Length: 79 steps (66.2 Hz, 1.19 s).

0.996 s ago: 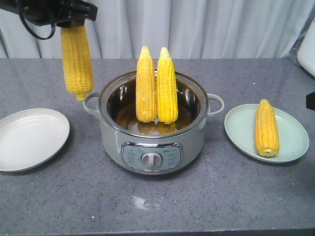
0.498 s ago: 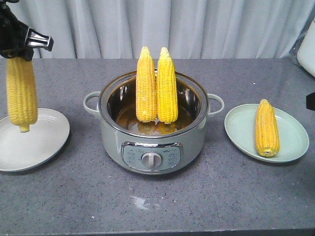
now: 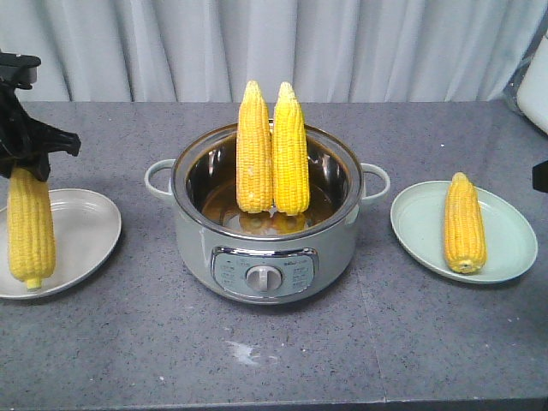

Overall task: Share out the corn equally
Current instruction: 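Carry the corn cob to the white plate and lower it, then open the left gripper and withdraw it from the plate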

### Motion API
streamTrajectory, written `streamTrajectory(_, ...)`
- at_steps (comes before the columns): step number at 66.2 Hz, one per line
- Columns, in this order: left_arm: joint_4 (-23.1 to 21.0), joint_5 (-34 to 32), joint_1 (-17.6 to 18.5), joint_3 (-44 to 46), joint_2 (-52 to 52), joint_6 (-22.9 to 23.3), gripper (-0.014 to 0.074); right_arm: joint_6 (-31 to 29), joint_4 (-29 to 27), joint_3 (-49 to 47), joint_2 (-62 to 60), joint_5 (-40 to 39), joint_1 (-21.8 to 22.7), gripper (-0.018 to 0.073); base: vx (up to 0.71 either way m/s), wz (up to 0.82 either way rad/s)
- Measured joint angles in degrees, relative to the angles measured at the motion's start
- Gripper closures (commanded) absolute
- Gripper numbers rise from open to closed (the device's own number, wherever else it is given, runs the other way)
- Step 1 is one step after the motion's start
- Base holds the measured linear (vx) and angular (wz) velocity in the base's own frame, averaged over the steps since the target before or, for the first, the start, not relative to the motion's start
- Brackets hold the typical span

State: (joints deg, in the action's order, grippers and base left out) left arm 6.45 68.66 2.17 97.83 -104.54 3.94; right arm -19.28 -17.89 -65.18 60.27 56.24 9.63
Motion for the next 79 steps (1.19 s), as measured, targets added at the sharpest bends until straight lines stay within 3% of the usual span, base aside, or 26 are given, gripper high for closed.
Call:
streamTrajectory(21,-2.31,-0.38,-0.13,-0.06,-2.22,-0.98,0.0436,0.00,0.00,0.00,0.00,0.00,0.00,-0.0017,0.00,0.00)
streamTrajectory(33,-2.37,-0.38,-0.13,-0.06,-2.22,-0.98,0.0277,0.00,0.00,0.00,0.00,0.00,0.00,-0.0017,0.00,0.00)
streamTrajectory(48,-2.37,-0.39,-0.13,-0.06,-2.22,-0.98,0.0001,0.00,0.00,0.00,0.00,0.00,0.00,-0.0017,0.00,0.00)
streamTrajectory(56,-1.70,-0.71,-0.13,-0.06,-2.22,-0.98,-0.0084,0.00,0.00,0.00,0.00,0.00,0.00,-0.0017,0.00,0.00)
streamTrajectory(79,-1.13,-3.32,-0.13,-0.06,-0.07,-0.98,-0.0078,0.00,0.00,0.00,0.00,0.00,0.00,-0.0017,0.00,0.00)
